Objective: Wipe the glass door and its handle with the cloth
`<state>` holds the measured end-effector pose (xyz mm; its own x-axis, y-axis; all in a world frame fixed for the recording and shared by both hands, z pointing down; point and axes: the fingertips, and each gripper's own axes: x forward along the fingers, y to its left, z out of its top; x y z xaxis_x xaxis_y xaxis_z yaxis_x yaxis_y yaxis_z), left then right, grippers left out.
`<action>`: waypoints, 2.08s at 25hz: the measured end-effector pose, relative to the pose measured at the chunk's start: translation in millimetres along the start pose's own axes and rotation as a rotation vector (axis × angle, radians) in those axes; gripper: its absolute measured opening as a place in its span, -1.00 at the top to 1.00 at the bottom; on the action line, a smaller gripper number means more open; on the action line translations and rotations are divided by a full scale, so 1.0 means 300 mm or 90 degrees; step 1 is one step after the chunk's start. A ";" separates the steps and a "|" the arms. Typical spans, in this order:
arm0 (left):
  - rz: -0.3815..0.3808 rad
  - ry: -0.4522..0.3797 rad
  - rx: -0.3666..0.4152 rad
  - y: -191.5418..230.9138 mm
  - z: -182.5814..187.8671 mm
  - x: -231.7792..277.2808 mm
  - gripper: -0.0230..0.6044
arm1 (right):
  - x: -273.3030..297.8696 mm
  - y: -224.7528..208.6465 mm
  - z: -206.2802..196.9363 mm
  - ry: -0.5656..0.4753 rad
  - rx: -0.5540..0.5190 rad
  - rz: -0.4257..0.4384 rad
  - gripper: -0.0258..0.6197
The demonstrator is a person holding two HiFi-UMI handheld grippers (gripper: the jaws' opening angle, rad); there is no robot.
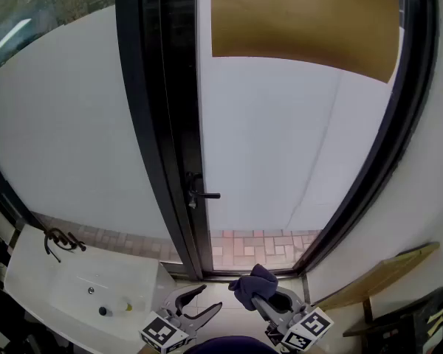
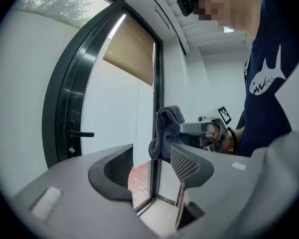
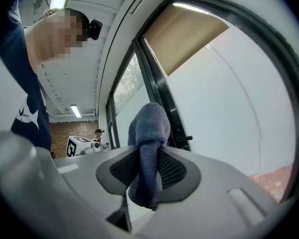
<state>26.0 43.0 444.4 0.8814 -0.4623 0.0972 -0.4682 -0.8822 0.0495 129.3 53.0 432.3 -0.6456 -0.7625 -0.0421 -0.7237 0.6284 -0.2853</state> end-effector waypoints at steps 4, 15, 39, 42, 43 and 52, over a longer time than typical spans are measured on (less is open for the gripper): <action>0.012 0.012 0.012 0.015 0.001 0.052 0.19 | -0.011 -0.091 0.029 -0.010 -0.012 -0.003 0.60; 0.032 0.011 0.037 0.091 0.034 0.130 0.19 | 0.053 -0.223 0.069 -0.004 -0.068 -0.005 0.60; -0.021 -0.035 0.016 0.472 0.030 0.019 0.19 | 0.777 -0.295 0.149 0.102 -0.313 -0.005 0.60; -0.012 -0.035 0.005 0.507 0.027 -0.003 0.19 | 0.891 -0.318 0.192 0.109 -0.356 -0.005 0.60; -0.009 -0.032 0.002 0.514 0.022 -0.007 0.19 | 0.928 -0.325 0.205 0.112 -0.368 -0.005 0.60; 0.009 -0.026 -0.001 0.550 -0.009 -0.005 0.19 | 1.191 -0.381 0.236 0.155 -0.587 -0.036 0.61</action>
<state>-52.9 -101.6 455.3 0.8767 -0.4776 0.0576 -0.4803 -0.8757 0.0495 -1.3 -302.3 382.0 -0.5622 -0.8075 0.1783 -0.5950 0.5447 0.5909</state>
